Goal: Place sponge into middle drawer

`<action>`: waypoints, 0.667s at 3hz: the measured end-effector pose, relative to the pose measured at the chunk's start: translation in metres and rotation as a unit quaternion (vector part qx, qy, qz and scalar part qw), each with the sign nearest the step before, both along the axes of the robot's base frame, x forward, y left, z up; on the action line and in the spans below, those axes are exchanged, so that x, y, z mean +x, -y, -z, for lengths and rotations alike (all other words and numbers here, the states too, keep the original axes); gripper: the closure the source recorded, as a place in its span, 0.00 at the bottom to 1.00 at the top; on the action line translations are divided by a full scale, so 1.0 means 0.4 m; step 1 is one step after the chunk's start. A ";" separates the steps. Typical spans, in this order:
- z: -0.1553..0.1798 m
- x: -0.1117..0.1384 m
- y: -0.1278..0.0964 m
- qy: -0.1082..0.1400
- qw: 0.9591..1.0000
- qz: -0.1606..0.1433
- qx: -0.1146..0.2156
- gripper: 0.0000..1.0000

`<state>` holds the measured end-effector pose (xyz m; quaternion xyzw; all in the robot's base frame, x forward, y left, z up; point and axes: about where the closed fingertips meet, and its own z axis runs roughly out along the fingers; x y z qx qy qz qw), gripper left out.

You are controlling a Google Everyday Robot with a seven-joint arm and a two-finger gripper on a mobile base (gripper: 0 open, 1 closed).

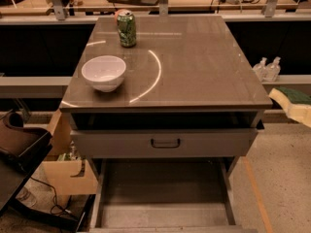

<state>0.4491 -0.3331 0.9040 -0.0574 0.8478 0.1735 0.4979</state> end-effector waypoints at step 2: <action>0.139 -0.032 0.039 -0.053 0.995 -0.058 -0.057 1.00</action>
Offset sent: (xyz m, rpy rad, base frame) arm -0.0580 -0.0529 -0.1274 -0.2662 0.2844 0.2467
